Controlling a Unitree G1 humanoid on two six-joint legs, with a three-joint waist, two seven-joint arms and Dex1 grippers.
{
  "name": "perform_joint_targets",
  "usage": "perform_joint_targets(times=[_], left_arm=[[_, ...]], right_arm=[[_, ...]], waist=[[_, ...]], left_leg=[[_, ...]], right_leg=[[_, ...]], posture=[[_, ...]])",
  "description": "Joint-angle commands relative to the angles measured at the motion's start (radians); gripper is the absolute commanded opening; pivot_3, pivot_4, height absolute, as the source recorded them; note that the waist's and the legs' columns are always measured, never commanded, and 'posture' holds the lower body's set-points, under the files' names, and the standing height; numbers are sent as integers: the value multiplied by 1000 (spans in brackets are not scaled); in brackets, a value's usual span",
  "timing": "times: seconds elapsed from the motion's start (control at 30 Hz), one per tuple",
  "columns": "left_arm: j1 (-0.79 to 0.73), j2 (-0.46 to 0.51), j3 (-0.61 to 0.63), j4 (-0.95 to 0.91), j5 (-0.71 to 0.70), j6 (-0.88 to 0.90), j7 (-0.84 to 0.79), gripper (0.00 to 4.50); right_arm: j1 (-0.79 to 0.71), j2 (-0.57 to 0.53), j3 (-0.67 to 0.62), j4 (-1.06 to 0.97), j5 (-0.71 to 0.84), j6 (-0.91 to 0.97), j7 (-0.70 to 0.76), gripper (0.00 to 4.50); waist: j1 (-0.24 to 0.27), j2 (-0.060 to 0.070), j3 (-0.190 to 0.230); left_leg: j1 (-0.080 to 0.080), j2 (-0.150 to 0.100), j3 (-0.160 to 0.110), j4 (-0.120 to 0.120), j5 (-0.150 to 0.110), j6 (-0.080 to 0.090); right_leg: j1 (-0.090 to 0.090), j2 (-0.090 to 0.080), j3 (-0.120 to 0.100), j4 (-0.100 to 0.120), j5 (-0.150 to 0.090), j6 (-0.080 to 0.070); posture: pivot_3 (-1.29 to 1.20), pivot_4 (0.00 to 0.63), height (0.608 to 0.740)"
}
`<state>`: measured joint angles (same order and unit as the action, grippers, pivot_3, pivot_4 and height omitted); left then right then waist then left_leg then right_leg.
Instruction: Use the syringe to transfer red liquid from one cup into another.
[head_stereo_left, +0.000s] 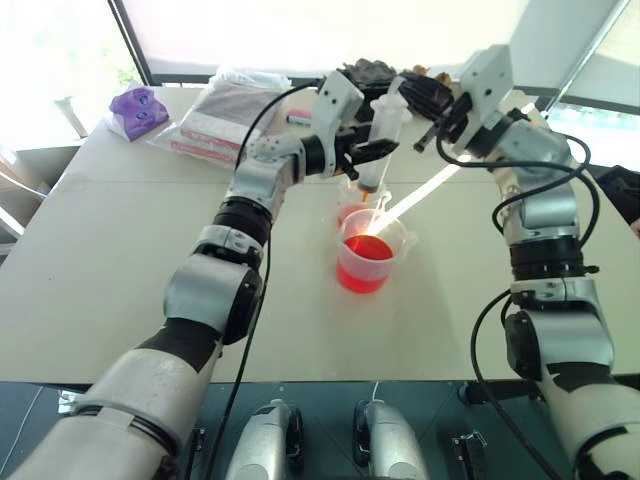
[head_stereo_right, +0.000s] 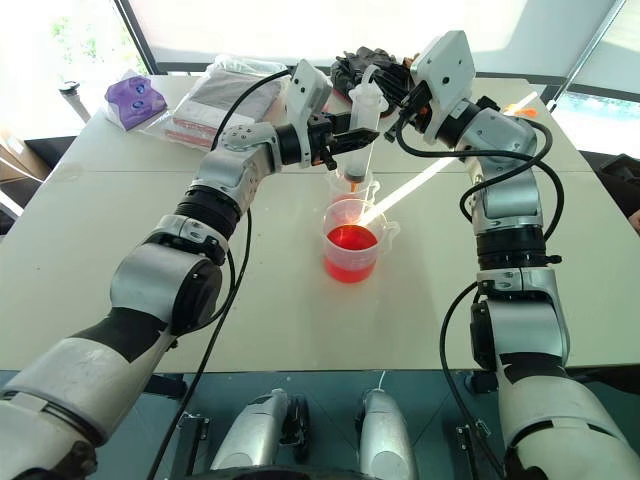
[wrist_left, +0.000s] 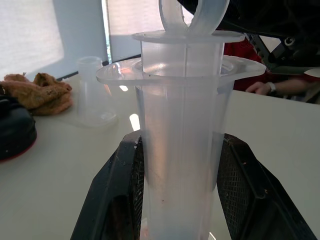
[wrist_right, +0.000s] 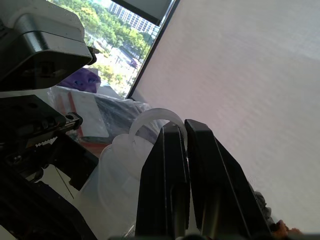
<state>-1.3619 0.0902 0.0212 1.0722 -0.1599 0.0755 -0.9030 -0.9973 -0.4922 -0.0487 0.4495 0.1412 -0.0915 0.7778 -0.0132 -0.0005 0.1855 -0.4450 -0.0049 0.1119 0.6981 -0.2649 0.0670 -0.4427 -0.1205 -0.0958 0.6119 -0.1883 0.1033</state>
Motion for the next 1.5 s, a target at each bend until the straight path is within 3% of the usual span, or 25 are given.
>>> perform_joint_targets(times=[0.03,0.23,0.5,0.7,0.93,1.03,1.2,1.3,1.4,1.5], left_arm=[[-55,17,44,-74,-30,-25,31,1545],[-49,17,42,-75,-29,-27,31,1545],[-42,15,39,-90,-35,-20,24,1545],[-48,13,70,-147,-87,36,10,1545],[-86,93,166,-343,-209,313,115,1545],[-85,159,161,-444,-229,520,176,1545],[-100,284,134,-521,-275,1030,248,1545],[-76,368,45,-528,-268,1326,248,1545],[-25,419,11,-551,-282,1472,266,1545],[86,503,-107,-589,-356,1539,254,1545]], right_arm=[[21,19,42,-27,-4,7,35,59],[9,15,33,-11,-10,-6,22,59],[-6,-41,5,-14,-60,-56,-38,3608],[48,-130,-58,-116,-4,6,-36,3608],[143,-237,-241,-327,215,321,-38,3608],[212,-300,-270,-463,341,485,31,3608],[226,-385,-267,-711,641,796,128,3608],[279,-432,-212,-818,695,861,193,3608],[354,-447,-173,-884,713,880,228,3608],[449,-441,-123,-944,705,878,250,3608]], waist=[[0,0,0],[0,0,0],[3,0,0],[3,0,0],[-2,0,0],[-3,0,0],[0,1,0],[4,0,0],[5,0,0],[2,0,0]], left_leg=[[0,0,0,0,0,0],[0,0,0,0,0,0],[0,0,0,0,0,0],[0,0,0,0,0,0],[0,0,0,0,0,0],[2,1,-1,-1,0,0],[2,1,-2,-1,-3,4],[2,1,-3,-1,-3,4],[2,1,-3,0,-3,4],[2,0,-3,0,0,-1]], right_leg=[[0,0,0,0,0,0],[0,0,0,0,0,0],[0,0,0,0,0,0],[1,0,0,0,0,0],[0,0,0,0,0,0],[0,0,0,0,0,0],[0,0,0,2,0,0],[1,1,0,2,0,0],[2,1,0,1,0,1],[1,0,0,1,-1,0]], posture=[[0,150,740],[0,150,740],[0,150,740],[0,150,740],[0,150,740],[0,150,740],[0,150,740],[0,150,740],[0,150,740],[0,150,740]])
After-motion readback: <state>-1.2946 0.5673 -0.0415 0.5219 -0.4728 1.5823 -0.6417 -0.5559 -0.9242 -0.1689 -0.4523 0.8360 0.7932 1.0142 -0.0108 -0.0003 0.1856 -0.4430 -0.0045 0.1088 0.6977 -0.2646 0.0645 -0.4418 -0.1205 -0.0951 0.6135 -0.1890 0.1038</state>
